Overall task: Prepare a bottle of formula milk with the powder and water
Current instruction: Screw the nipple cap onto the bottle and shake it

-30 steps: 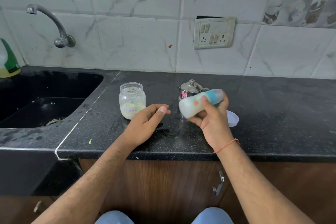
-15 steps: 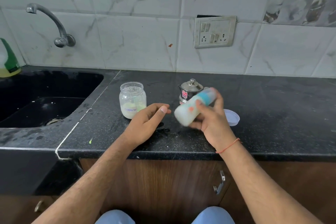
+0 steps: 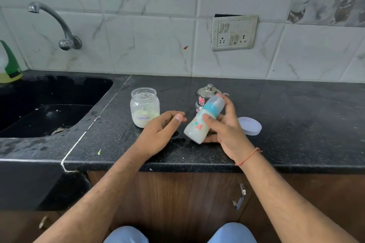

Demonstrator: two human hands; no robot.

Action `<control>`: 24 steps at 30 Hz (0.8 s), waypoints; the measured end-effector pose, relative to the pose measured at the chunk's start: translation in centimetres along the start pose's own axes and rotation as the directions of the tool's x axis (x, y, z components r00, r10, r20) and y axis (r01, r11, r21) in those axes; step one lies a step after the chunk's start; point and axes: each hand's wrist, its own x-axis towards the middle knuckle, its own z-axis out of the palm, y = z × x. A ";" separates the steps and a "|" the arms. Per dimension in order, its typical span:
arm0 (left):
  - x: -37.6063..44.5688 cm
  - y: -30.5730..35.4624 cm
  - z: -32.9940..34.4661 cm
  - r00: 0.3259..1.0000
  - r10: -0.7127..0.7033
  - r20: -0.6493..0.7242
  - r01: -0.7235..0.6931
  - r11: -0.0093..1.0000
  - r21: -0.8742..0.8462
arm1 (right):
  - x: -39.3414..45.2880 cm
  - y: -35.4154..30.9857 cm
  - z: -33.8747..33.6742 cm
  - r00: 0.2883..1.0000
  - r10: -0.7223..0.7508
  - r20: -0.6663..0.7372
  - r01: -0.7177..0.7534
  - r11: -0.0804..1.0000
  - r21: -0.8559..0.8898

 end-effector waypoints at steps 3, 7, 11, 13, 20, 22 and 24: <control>0.1 -0.1 0.1 1.000 -0.004 0.001 0.004 1.000 -0.011 | 0.2 0.2 -0.2 0.996 -0.041 -0.084 0.052 0.990 0.134; 0.0 -0.2 0.0 1.000 -0.008 -0.004 0.008 1.000 -0.013 | 0.2 0.3 0.2 1.000 -0.005 0.017 0.005 1.000 -0.026; 0.0 -0.1 0.1 1.000 -0.007 -0.005 0.007 1.000 -0.012 | 0.2 0.0 -0.3 0.994 -0.045 -0.104 0.062 0.985 0.163; 0.0 -0.1 0.0 1.000 -0.009 -0.006 0.009 1.000 -0.015 | 0.0 0.1 -0.1 1.000 -0.012 0.010 0.012 1.000 0.009; 0.0 -0.1 0.0 1.000 -0.008 -0.006 0.008 1.000 -0.015 | 0.0 0.1 -0.1 1.000 -0.012 0.002 0.012 1.000 0.020; 0.0 -0.1 0.0 1.000 -0.004 -0.003 0.004 1.000 -0.016 | 0.0 0.3 0.1 0.999 -0.041 -0.020 0.041 0.999 -0.006; 0.0 0.0 0.1 1.000 -0.006 -0.004 0.006 1.000 -0.016 | 0.1 0.2 -0.3 0.990 -0.059 -0.126 0.076 0.987 0.140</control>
